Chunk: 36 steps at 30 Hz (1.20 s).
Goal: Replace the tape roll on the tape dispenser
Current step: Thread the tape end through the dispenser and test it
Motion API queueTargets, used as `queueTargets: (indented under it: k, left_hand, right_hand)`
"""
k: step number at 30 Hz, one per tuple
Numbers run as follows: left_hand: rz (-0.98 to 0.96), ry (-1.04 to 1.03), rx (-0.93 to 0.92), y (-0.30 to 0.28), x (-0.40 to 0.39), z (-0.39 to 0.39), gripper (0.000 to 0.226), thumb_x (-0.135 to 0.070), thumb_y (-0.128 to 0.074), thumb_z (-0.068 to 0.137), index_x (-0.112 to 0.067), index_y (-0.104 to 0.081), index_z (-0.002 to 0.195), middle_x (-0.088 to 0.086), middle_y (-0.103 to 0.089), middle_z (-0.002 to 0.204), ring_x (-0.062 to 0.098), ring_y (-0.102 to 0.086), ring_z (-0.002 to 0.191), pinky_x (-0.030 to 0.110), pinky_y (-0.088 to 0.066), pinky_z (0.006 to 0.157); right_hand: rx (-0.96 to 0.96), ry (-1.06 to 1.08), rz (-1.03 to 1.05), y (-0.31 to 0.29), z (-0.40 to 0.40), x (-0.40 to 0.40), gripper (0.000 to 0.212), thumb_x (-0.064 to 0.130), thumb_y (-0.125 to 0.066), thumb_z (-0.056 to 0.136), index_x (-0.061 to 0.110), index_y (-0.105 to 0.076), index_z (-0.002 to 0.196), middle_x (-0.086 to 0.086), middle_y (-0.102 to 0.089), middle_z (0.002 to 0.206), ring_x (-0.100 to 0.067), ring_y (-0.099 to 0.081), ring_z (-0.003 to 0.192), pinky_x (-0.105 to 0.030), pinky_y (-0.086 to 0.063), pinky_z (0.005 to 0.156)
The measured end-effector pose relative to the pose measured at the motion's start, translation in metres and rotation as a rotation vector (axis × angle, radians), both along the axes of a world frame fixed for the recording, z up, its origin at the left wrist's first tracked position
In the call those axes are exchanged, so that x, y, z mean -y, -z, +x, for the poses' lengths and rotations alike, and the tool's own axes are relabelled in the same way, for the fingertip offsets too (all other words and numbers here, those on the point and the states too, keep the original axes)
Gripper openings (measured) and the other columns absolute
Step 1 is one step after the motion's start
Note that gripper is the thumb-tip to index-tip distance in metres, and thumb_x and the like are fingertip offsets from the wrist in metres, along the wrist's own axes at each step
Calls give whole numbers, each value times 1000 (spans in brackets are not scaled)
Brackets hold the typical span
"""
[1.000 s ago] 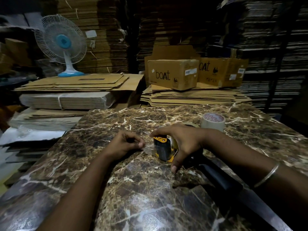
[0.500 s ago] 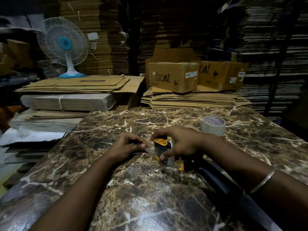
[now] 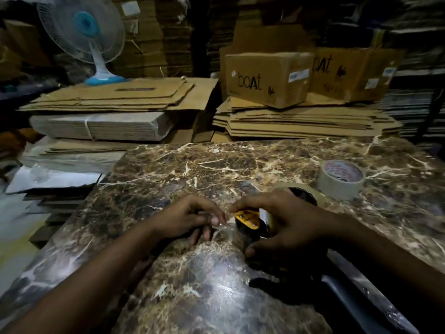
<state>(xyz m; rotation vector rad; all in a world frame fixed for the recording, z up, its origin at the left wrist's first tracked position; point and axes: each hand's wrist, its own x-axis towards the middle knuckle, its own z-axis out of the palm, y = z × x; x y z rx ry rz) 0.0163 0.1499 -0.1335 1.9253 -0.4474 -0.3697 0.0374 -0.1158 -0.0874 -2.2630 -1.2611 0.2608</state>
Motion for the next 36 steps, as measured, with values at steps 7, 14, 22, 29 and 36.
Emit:
queueTargets:
  k: [7,14,22,29,36]
  left_hand:
    - [40,52,-313,-25,7,7,13,6,-58,92,10,-69,98,3,-76,75,13,-72,59,28,-60,54]
    - [100,30,-555,-47,5,13,13,0,-65,89,5,-75,96,6,-78,89,27,-75,75,37,-62,72]
    - [6,-280,-1065,-78,19,26,34,-20,-60,85,10,-71,97,27,-72,95,34,-71,76,32,-55,60]
    - [248,-574,-885,-81,51,24,22,-9,-87,59,3,-73,71,7,-71,54,16,-73,57,31,-63,63]
    - [459,-455,-804,-70,47,31,33,-31,-89,39,-9,-72,59,2,-68,58,10,-60,49,22,-47,45]
  right_hand:
    - [-216,93,60,-5,-6,5,71,69,-63,72,41,-52,136,15,-60,135,1,-51,123,-42,-30,115]
    - [-81,370,329,-14,-13,14,44,39,-73,83,22,-68,123,30,-61,113,14,-51,112,-36,-42,96]
    - [-173,786,506,-41,-36,26,37,36,-69,80,29,-67,117,32,-66,115,5,-63,107,-28,-51,92]
    - [-304,1115,499,-29,-55,45,31,-2,-69,84,18,-70,108,7,-71,101,8,-65,92,-21,-58,71]
    - [-981,1431,387,-24,-55,52,32,19,-53,103,5,-54,73,-9,-55,61,-20,-52,54,-23,-48,50]
